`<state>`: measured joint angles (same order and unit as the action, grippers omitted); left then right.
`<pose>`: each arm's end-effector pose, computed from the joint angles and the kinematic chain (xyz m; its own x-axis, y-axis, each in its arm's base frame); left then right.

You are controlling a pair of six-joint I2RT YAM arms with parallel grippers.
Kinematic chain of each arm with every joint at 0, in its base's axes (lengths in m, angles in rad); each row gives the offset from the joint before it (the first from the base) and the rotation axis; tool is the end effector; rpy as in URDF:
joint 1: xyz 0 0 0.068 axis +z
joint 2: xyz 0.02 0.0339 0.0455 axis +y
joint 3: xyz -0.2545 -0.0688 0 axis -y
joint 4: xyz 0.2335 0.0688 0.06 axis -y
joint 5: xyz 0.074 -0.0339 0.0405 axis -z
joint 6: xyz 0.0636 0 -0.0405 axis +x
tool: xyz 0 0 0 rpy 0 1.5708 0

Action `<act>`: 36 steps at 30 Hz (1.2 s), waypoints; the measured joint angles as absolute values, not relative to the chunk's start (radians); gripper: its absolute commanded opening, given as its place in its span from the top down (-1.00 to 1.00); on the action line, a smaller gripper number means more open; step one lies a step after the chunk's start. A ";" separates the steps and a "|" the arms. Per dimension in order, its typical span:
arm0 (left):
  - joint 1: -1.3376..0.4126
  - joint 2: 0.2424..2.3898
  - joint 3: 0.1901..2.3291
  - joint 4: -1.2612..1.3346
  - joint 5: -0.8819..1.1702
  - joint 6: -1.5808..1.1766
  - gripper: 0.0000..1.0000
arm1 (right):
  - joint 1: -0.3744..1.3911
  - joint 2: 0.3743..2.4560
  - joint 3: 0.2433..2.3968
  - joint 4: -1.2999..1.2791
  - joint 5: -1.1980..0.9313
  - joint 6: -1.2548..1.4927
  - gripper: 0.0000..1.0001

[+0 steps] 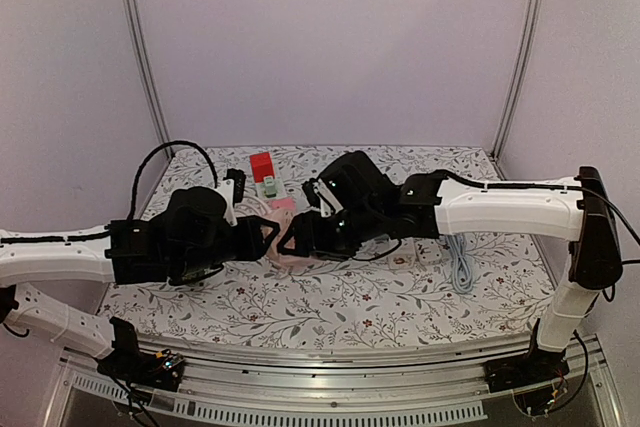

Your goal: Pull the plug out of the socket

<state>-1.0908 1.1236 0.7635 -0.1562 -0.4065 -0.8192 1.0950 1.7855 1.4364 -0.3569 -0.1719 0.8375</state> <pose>0.1446 -0.2232 0.2515 -0.6349 -0.2337 -0.7364 0.2813 0.8178 -0.5021 0.1819 0.3767 0.2500 -0.8939 -0.1367 -0.4269 -0.4053 0.6531 0.6397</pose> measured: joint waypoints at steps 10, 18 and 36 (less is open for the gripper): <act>-1.096 1.113 0.745 -0.138 -0.406 -0.819 1.00 | 1.105 1.785 1.448 -0.385 -0.147 0.835 0.45; -1.064 1.023 0.648 -0.080 -0.302 -0.822 1.00 | 1.111 1.785 1.407 -0.313 -0.198 0.807 0.46; -0.981 0.950 0.585 -0.039 -0.131 -0.796 1.00 | 1.107 1.768 1.359 -0.232 -0.266 0.758 0.47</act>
<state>-0.9813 0.9501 0.5854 -0.0395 -0.1307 -0.7959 1.1069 1.7683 1.3594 -0.2321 -0.2665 0.7578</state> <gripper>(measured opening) 0.277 0.619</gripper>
